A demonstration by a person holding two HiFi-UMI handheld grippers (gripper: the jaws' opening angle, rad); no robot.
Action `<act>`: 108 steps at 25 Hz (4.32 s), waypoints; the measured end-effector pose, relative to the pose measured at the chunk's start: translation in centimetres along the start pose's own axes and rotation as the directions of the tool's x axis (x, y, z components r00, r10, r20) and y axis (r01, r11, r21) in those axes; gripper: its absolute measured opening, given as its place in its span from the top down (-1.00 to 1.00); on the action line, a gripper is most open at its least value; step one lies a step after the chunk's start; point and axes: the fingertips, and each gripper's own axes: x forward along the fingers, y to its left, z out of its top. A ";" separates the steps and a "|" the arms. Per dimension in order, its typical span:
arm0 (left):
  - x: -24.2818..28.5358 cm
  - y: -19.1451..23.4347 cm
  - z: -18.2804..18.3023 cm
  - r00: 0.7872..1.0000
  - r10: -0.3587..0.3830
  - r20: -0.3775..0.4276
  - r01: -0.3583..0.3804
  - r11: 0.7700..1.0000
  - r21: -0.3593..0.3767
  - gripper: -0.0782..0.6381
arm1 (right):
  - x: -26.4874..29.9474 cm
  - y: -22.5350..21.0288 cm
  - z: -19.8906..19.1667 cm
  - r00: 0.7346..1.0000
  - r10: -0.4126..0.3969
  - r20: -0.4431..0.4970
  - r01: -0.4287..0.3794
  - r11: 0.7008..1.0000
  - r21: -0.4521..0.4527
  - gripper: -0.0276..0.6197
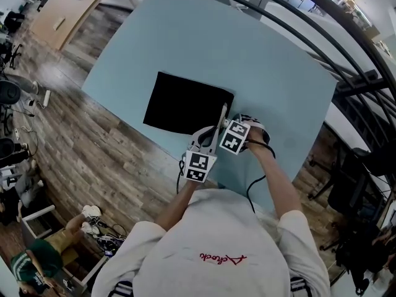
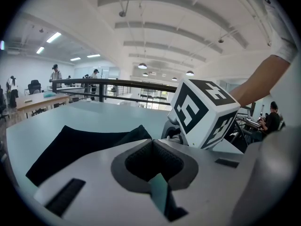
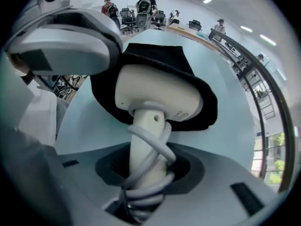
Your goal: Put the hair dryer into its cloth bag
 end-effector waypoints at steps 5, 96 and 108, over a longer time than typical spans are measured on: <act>-0.1 -0.1 0.0 1.000 -0.004 -0.003 0.004 1.000 -0.002 0.75 | 0.7 0.1 1.6 1.000 0.000 0.018 0.001 1.000 -0.030 0.36; -2.0 0.7 -0.4 0.998 -0.068 0.006 0.068 0.993 -0.096 0.75 | -1.8 0.0 11.1 0.889 0.148 0.434 -0.128 0.989 -0.076 0.10; -2.4 1.1 -2.6 0.995 -0.099 -0.034 0.095 0.990 -0.104 0.75 | 1.9 1.6 12.2 0.863 0.188 0.469 -0.172 0.982 -0.077 0.08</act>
